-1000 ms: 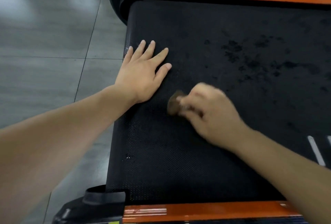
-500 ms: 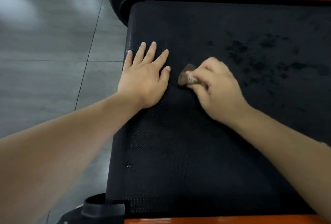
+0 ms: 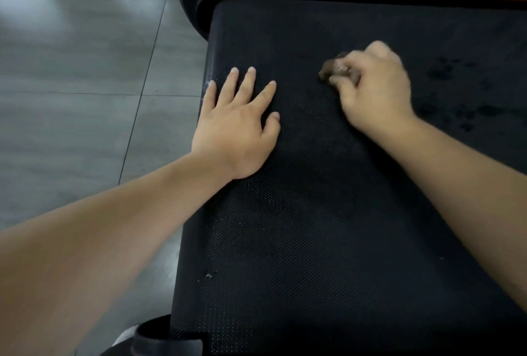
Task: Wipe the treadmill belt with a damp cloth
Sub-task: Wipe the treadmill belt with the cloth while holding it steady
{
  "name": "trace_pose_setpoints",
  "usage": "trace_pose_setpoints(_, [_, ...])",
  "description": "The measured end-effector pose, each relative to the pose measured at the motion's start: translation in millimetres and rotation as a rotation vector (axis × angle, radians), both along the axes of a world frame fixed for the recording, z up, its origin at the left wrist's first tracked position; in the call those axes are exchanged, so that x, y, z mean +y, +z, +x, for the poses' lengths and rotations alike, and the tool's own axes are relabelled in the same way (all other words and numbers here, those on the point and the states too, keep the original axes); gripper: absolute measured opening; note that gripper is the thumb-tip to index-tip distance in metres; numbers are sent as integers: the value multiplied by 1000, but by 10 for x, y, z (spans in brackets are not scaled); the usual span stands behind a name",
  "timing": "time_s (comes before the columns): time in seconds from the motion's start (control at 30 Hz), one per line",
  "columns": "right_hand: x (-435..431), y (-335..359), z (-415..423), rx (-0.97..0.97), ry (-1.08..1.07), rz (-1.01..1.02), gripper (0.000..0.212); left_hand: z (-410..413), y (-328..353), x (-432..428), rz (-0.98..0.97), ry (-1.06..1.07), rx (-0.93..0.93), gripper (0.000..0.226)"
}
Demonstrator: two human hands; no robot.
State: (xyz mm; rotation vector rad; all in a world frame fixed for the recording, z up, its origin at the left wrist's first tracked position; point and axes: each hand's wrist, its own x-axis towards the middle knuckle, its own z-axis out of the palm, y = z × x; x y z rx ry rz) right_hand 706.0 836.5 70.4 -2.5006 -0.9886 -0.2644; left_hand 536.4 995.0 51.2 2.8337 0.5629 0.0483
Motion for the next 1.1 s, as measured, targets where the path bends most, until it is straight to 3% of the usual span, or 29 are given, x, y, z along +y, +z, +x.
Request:
trace_pose_setpoints(0.13, [-25, -89, -323, -3, 406, -11, 23, -4, -15, -5, 33, 4, 6, 63])
trace_pose_setpoints(0.27, [143, 32, 112, -37, 15, -57, 22, -1, -5, -7, 35, -1, 2, 64])
trace_pose_setpoints(0.33, [200, -40, -56, -143, 111, -58, 24, 4, -10, -5, 36, 0, -2, 64])
trace_pose_setpoints(0.43, [145, -107, -221, -118, 352, -60, 38, 8, -18, -7, 47, 4, 3, 65])
trace_pose_setpoints(0.57, [295, 17, 324, 39, -40, 58, 38, 10, -24, -2, 44, 6, -12, 66])
trace_pose_setpoints(0.73, [391, -57, 173, 55, 273, -25, 22, 9, -19, -12, 44, 5, -4, 69])
trace_pose_setpoints(0.83, [530, 52, 512, 118, -36, 41, 24, 7, -20, -8, 43, 4, -12, 69])
trace_pose_setpoints(0.87, [582, 27, 521, 102, -38, 43, 25, 4, -21, -9, 45, 7, -12, 69])
trace_pose_setpoints(1.0, [659, -81, 309, 66, 298, -24, 24, 9, -27, -17, 44, 5, -4, 70])
trace_pose_setpoints(1.1, [766, 9, 597, 103, -38, 50, 25, 5, -22, -14, 31, 1, -11, 70])
